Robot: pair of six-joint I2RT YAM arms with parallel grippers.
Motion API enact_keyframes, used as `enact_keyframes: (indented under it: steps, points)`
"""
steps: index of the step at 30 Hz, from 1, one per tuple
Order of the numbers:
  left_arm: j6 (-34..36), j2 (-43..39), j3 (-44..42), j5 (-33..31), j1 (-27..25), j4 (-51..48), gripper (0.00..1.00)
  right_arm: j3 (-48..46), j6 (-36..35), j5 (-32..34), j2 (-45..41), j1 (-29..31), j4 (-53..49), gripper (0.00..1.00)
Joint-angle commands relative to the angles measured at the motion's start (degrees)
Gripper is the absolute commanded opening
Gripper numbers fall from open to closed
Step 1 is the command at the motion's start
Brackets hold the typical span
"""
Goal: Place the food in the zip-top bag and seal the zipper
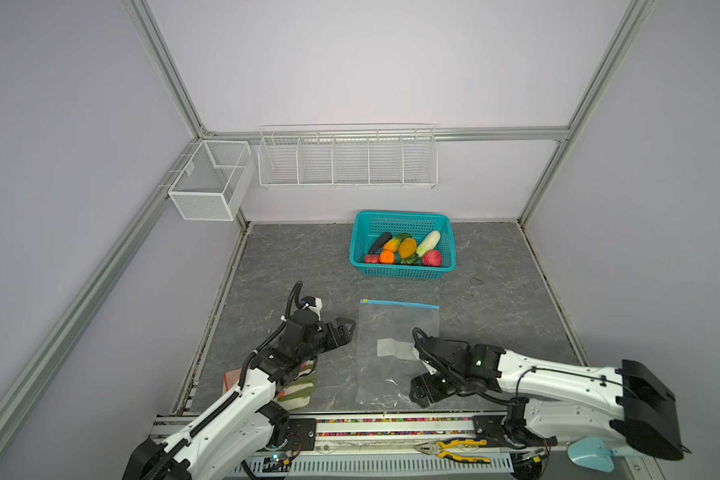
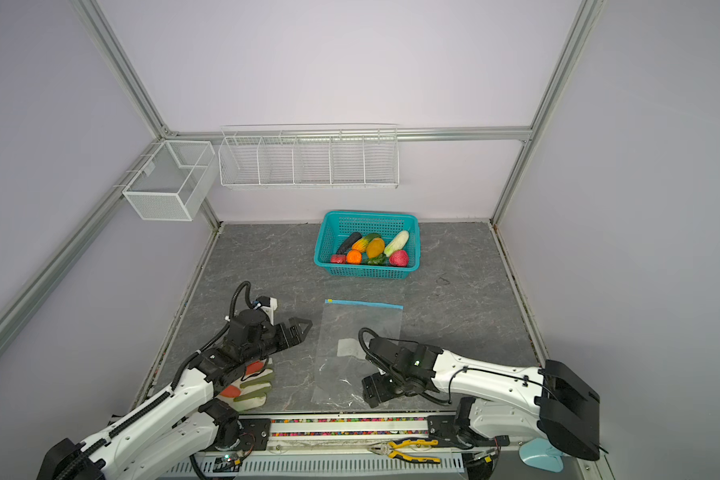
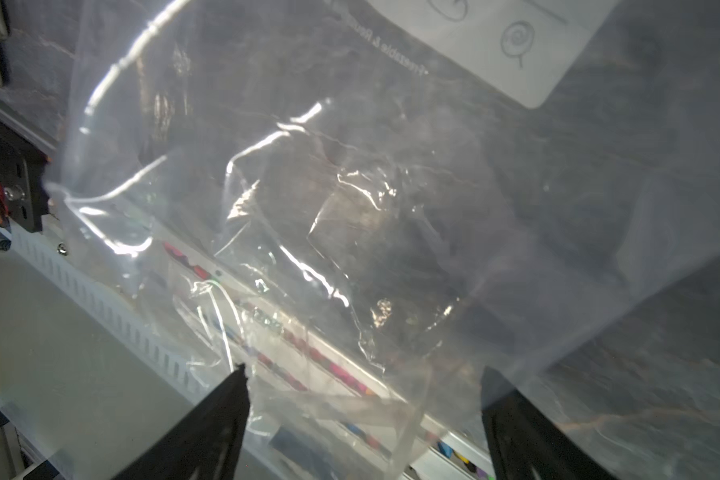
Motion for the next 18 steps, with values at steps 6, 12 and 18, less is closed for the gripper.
enact_keyframes:
  steps: [6,12,18]
  points:
    - [-0.4,-6.6,0.9,-1.2,-0.2,-8.1,1.00,7.3,-4.2,-2.7,10.2,1.8,11.3,0.88]
    - [-1.1,-9.4,2.5,-2.3,0.0,-15.8,0.99,11.3,-6.2,-4.2,17.6,1.8,16.7,0.88]
    - [-2.1,-8.7,7.7,-1.6,0.0,-29.8,0.99,11.5,-7.4,-3.5,18.2,1.7,18.8,0.88]
